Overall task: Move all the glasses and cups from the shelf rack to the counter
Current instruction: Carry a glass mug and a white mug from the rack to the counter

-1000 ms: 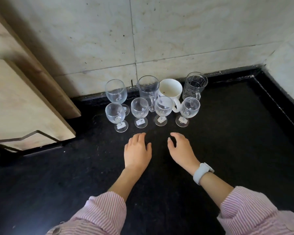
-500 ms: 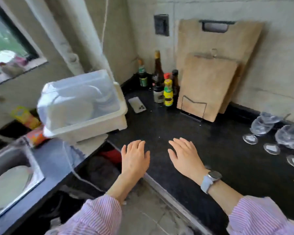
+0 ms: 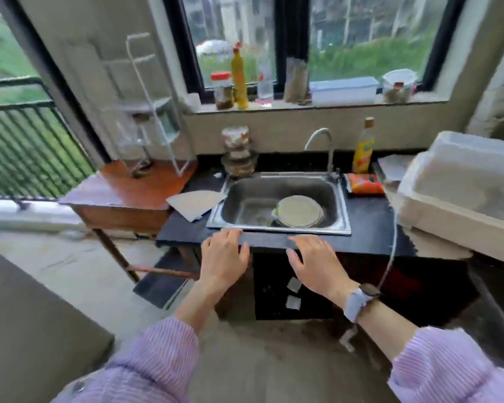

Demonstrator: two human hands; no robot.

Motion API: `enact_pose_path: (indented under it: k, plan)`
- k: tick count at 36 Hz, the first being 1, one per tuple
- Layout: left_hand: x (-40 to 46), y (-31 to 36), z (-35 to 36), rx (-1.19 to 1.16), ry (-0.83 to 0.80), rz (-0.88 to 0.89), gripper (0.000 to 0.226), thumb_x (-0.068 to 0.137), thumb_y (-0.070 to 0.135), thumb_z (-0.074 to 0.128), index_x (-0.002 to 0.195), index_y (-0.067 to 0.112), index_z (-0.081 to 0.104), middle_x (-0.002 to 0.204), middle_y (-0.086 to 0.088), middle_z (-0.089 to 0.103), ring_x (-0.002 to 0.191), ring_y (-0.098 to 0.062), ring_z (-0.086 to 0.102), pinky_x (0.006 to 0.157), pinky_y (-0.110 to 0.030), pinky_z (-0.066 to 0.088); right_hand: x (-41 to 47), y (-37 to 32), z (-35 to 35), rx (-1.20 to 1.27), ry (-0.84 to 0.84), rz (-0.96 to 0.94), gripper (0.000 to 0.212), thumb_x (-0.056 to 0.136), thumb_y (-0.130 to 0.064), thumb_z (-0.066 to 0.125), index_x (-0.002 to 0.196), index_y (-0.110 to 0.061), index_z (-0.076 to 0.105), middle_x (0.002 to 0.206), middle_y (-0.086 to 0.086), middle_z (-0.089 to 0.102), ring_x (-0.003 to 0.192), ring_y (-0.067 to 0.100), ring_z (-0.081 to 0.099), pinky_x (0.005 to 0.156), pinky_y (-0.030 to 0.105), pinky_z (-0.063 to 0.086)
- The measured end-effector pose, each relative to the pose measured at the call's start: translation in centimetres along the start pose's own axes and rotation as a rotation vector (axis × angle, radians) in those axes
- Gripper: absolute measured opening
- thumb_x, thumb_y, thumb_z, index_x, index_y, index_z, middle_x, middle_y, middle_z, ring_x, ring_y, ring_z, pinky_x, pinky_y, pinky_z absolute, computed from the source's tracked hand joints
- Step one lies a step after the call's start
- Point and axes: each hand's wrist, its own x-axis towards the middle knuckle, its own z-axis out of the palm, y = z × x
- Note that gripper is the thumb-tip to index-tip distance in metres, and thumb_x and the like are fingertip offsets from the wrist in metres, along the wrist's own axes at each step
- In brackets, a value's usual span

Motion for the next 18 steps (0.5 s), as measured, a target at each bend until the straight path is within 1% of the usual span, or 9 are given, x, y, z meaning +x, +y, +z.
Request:
enact_pose_path:
  k: [2,5,9,12,15,18]
  plan:
    - [0.1,-3.9,-1.8,0.002,0.047,-0.076,0.039,0.089,0.030,0.050,0.122,0.009,0.055,0.118,-0.012,0.062,0.109,-0.030,0.057,0.095,-0.042,0.044,2.5,-3.5,1.6,0.004,-0.020,-0.096,0.039,0.093,-0.029,0.043,0.127,-0.011,0.050,0.128,0.009,0.056,0.123,0.026,0.046,0.106,0.039,0.032]
    - [0.6,-9.1,-4.1,0.002,0.110,-0.189,0.038,0.090,0.032,0.050,0.121,0.011,0.055,0.120,-0.010,0.061,0.109,-0.027,0.057,0.094,-0.041,0.043,6.4,-8.1,3.9,0.019,-0.044,-0.224,0.038,0.091,-0.028,0.044,0.123,-0.010,0.054,0.123,0.010,0.060,0.118,0.028,0.050,0.104,0.040,0.035]
    - [1.9,-15.0,-6.2,-0.015,0.163,-0.311,0.034,0.090,0.029,0.051,0.118,0.012,0.057,0.119,-0.009,0.061,0.110,-0.028,0.056,0.093,-0.042,0.043,11.6,-13.2,6.9,0.072,-0.062,-0.321,0.035,0.090,-0.029,0.046,0.119,-0.012,0.056,0.120,0.008,0.062,0.115,0.026,0.052,0.101,0.041,0.039]
    - [4.2,-19.4,-7.3,0.000,0.190,-0.355,0.034,0.090,0.027,0.050,0.120,0.012,0.056,0.122,-0.009,0.060,0.111,-0.028,0.055,0.094,-0.040,0.042,16.2,-16.4,9.3,0.079,-0.079,-0.379,0.035,0.090,-0.030,0.045,0.119,-0.014,0.056,0.119,0.008,0.062,0.113,0.026,0.053,0.100,0.040,0.040]
    - [7.7,-23.5,-8.1,-0.005,0.211,-0.393,0.034,0.091,0.027,0.050,0.121,0.013,0.055,0.125,-0.007,0.058,0.115,-0.026,0.052,0.097,-0.039,0.038,21.3,-18.8,11.4,0.092,-0.100,-0.402,0.035,0.091,-0.030,0.043,0.121,-0.016,0.054,0.124,0.007,0.059,0.116,0.028,0.050,0.100,0.041,0.038]
    - [12.4,-27.0,-8.9,0.012,0.225,-0.390,0.033,0.091,0.028,0.049,0.120,0.013,0.055,0.122,-0.008,0.059,0.112,-0.026,0.054,0.097,-0.040,0.039,26.9,-21.0,12.9,0.110,-0.115,-0.416,0.037,0.093,-0.031,0.040,0.124,-0.017,0.051,0.128,0.006,0.057,0.121,0.026,0.047,0.103,0.040,0.036]
